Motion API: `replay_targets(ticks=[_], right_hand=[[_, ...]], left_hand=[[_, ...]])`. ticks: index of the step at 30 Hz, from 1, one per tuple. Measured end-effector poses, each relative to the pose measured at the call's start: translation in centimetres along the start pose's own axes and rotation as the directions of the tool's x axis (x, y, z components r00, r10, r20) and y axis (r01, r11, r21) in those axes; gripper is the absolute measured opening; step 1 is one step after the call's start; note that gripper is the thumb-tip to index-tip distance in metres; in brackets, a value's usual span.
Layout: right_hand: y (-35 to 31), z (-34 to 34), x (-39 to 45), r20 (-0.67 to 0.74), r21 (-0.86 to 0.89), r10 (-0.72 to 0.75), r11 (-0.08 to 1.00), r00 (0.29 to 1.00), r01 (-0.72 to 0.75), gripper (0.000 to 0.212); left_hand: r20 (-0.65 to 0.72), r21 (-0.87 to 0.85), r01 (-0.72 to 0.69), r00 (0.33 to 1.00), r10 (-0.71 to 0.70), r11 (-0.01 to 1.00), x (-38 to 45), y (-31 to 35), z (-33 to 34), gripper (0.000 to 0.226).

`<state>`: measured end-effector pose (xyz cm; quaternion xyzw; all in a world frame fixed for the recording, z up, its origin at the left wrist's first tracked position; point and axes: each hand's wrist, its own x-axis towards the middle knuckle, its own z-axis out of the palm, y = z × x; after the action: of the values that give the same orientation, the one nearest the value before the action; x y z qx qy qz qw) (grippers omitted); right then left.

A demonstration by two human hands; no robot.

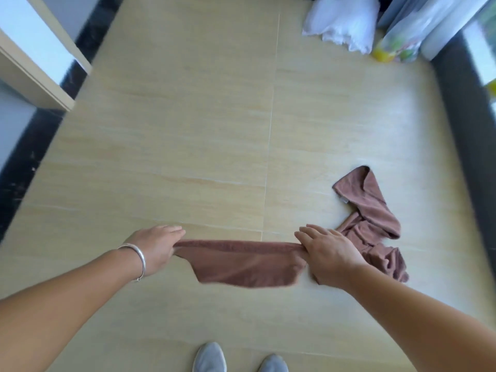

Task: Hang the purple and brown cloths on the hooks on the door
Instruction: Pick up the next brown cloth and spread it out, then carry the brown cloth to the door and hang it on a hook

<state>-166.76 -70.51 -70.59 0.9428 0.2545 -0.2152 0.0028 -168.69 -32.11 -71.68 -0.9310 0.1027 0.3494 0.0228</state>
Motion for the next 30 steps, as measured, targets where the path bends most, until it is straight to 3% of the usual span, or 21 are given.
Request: replay_targets(ticks=[6,11,14,20,24,30], right_hand=[[-2.3,-21.1,-7.4,-0.061,0.074,-0.039,0.996,0.997,0.043,0.042],[-3.8,-36.8,-12.0,-0.257,0.120,0.037,0.993,0.966,-0.006,0.044],[-4.6,-44.8,-14.5,-0.215,0.060,0.009,0.998,0.977,0.004,0.042],[-6.7,-58.4,-20.0,-0.293,-0.158,0.034,0.984,0.956,-0.083,0.038],[-7.3,-66.2,-23.5,-0.436,-0.078,0.104,0.985,0.894,-0.152,0.035],[-8.5,-74.5,-28.0,-0.502,-0.015,0.147,0.984,0.853,-0.179,0.036]], left_hand=[[-0.050,-0.039,0.042,0.998,-0.044,0.998,-13.4,-0.3,-18.8,0.038],[-0.135,-0.052,0.045,0.989,-0.052,0.998,-23.2,-0.8,-32.6,0.033],[-0.172,-0.080,0.042,0.984,-0.056,0.996,-28.6,-0.7,-39.5,0.027],[-0.330,-0.110,0.058,0.940,-0.091,0.992,-38.2,0.1,-50.2,0.028],[-0.442,-0.108,0.049,0.892,-0.092,0.993,-43.6,0.3,-56.1,0.033],[-0.605,-0.074,0.020,0.794,-0.061,0.997,-51.0,0.9,-63.4,0.037]])
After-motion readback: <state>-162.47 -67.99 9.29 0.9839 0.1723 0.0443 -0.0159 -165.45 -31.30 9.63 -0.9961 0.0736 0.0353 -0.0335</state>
